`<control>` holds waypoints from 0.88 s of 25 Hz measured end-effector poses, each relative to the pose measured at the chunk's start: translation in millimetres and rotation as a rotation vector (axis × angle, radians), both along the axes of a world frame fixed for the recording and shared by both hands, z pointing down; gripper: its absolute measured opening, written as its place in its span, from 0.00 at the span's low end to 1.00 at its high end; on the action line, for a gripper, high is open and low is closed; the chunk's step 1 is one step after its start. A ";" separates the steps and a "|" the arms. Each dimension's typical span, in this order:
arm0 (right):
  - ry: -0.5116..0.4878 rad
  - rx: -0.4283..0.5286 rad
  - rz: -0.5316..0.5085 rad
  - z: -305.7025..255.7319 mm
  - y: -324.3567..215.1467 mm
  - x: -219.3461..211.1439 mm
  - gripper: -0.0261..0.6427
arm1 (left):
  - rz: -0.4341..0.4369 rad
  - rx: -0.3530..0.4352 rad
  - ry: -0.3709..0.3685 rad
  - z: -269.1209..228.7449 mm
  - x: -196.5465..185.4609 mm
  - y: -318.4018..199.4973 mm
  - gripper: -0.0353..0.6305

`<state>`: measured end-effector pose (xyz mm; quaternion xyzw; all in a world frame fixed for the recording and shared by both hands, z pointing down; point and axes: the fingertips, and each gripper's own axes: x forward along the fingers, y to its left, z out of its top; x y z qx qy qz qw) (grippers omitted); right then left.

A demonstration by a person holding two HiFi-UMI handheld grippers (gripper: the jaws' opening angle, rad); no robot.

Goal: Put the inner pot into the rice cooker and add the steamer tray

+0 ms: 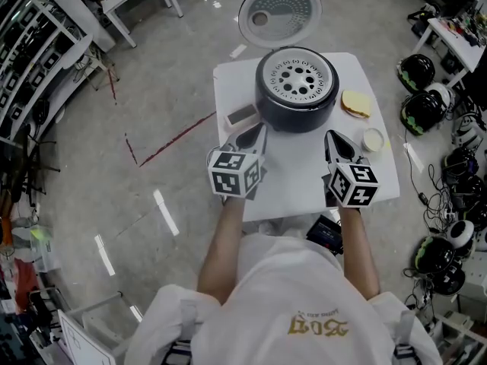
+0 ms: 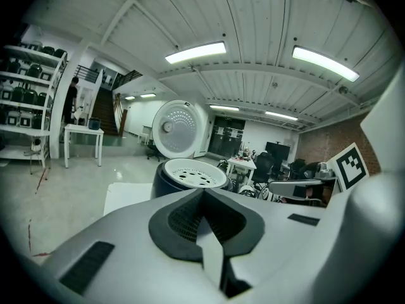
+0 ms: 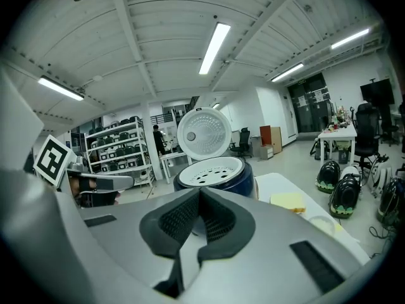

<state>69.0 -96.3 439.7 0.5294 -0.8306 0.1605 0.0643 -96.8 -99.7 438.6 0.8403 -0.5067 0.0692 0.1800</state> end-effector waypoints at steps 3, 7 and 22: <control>-0.002 -0.004 0.003 0.2 -2.9 2.1 0.06 | 0.010 -0.005 0.000 0.8 2.8 -2.2 0.08; -0.006 -0.010 0.003 0.1 -3.9 4.0 0.06 | 0.015 -0.007 -0.005 1.1 4.8 -2.1 0.07; -0.023 -0.031 -0.002 6.3 1.5 5.0 0.06 | 0.026 -0.020 0.004 6.6 8.4 0.5 0.08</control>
